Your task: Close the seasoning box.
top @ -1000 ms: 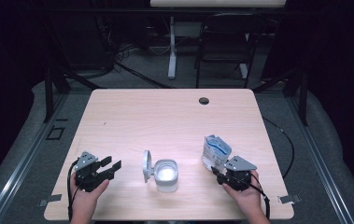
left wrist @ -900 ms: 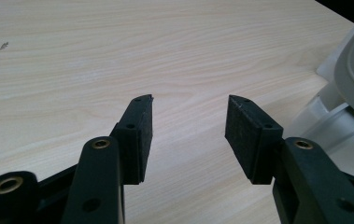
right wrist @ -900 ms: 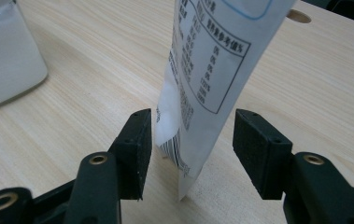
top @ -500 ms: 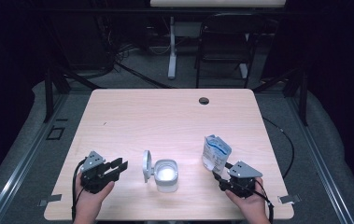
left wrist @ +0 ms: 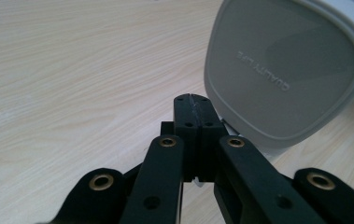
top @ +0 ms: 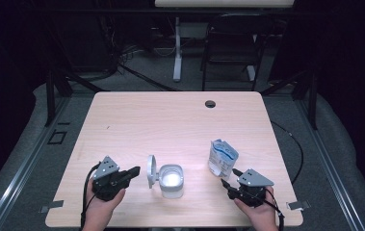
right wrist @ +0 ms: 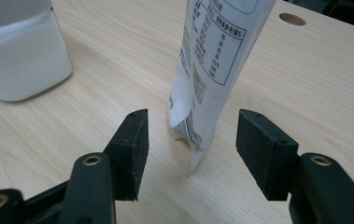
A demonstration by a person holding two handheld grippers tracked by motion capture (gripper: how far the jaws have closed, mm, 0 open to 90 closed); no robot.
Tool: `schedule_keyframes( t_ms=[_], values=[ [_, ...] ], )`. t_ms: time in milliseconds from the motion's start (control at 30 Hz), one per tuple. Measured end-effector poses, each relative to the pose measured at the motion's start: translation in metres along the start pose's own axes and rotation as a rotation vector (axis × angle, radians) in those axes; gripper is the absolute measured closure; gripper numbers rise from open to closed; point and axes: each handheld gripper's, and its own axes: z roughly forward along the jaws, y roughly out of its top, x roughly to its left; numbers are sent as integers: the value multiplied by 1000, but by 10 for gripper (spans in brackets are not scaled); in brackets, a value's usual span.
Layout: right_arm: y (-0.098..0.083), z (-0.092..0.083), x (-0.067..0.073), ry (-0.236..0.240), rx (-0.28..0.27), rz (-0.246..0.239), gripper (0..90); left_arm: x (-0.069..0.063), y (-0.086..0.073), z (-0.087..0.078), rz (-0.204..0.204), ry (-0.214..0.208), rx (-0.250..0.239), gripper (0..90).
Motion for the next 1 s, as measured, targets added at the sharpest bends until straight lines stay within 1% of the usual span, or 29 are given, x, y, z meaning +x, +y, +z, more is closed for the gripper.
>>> schedule_keyframes(
  t_ms=[33, 167, 233, 300, 367, 400, 433, 467, 500, 567, 600, 633, 667, 700, 767, 800, 967, 1000],
  values=[
    [-1, 0, 0, 2, -1, 4, 439, -1, 1, 0, 9, -6, 8, 900],
    [-2, 0, 1, 7, 3, 3, 438, -8, 2, 3, 22, -23, 5, 900],
    [-2, 1, 1, 8, 7, 4, 438, -11, 3, 4, 25, -34, 4, 900],
    [-2, 2, 2, 13, 5, 5, 438, -13, 4, 6, 23, -61, 3, 900],
    [-2, 2, 3, 18, 4, 6, 438, -18, 6, 9, 32, -75, 4, 900],
    [-2, 2, 3, 18, 4, 6, 438, -18, 6, 9, 32, -75, 4, 900],
    [-2, 2, 4, 18, 2, 8, 438, -19, 6, 10, 29, -82, 4, 900],
    [-2, 2, 4, 18, 2, 7, 437, -20, 6, 12, 37, -87, 6, 900],
    [-2, 2, 4, 18, 4, 6, 437, -22, 6, 13, 34, -95, 12, 900],
    [-3, 2, 4, 20, 5, 8, 437, -25, 7, 15, 48, -95, 1, 900],
    [-3, 3, 4, 23, 11, 8, 437, -26, 7, 15, 41, -104, 0, 900],
    [-4, 3, 4, 24, 11, 11, 437, -27, 8, 14, 49, -102, 7, 900],
    [-4, 3, 5, 22, 11, 12, 437, -28, 8, 14, 49, -101, -5, 900],
    [-4, 3, 5, 23, 10, 9, 437, -28, 8, 14, 49, -101, -5, 900],
    [-4, 3, 5, 23, 7, 9, 437, -28, 8, 13, 49, -95, -7, 900],
    [-4, 3, 5, 25, 9, 9, 437, -28, 8, 12, 39, -95, -12, 900],
    [-4, 2, 6, 26, 6, 11, 437, -26, 8, 10, 45, -89, -4, 900],
    [-4, 2, 6, 24, 11, 8, 437, -26, 8, 10, 39, -85, -12, 900]
  ],
)
